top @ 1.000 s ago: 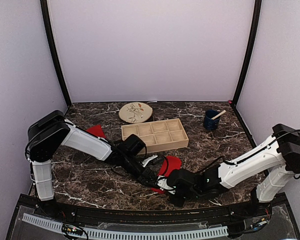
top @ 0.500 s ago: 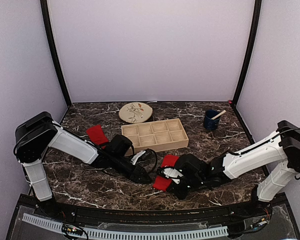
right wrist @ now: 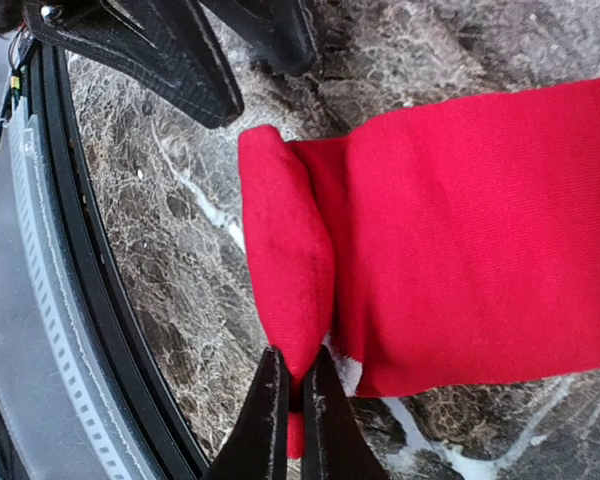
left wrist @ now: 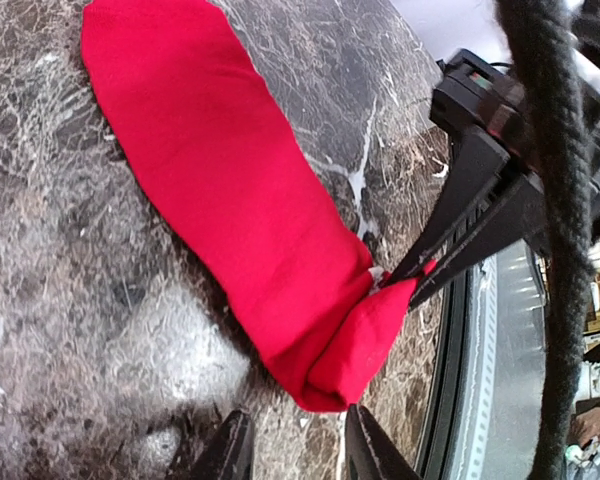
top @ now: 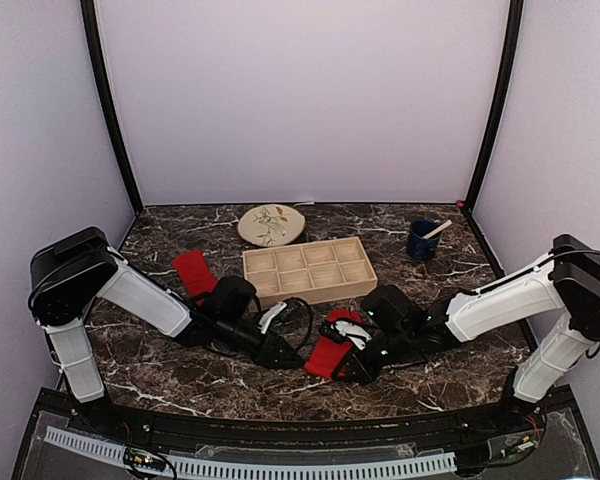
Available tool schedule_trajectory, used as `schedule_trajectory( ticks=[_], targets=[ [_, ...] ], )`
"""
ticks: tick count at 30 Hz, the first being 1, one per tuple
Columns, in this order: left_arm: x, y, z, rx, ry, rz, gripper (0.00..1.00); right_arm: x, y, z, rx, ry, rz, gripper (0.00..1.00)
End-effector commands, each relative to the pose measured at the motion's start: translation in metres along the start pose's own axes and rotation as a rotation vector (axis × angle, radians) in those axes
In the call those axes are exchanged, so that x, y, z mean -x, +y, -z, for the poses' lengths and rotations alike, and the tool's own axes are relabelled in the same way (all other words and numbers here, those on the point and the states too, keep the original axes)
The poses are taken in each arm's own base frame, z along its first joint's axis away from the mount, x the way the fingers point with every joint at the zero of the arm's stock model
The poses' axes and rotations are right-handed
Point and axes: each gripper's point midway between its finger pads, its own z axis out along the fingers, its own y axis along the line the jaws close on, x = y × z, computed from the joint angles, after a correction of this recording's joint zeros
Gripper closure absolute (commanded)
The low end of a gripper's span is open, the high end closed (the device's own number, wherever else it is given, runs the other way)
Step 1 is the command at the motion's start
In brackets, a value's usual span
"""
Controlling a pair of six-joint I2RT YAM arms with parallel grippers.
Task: Roll the socks
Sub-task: Roll the sock at the center of the board.
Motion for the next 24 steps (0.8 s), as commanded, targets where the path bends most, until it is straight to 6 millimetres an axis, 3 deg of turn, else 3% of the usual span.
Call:
schedule_trajectory(
  ticks=[1, 24],
  targets=[
    [0.01, -0.02, 0.007, -0.046, -0.056, -0.118, 0.66, -0.007, 0.006, -0.008, 0.115, 0.044, -0.067, 1.0],
    [0.004, -0.033, -0.014, 0.028, -0.032, -0.328, 0.65, -0.013, 0.003, -0.013, 0.217, 0.12, -0.174, 1.0]
  ],
)
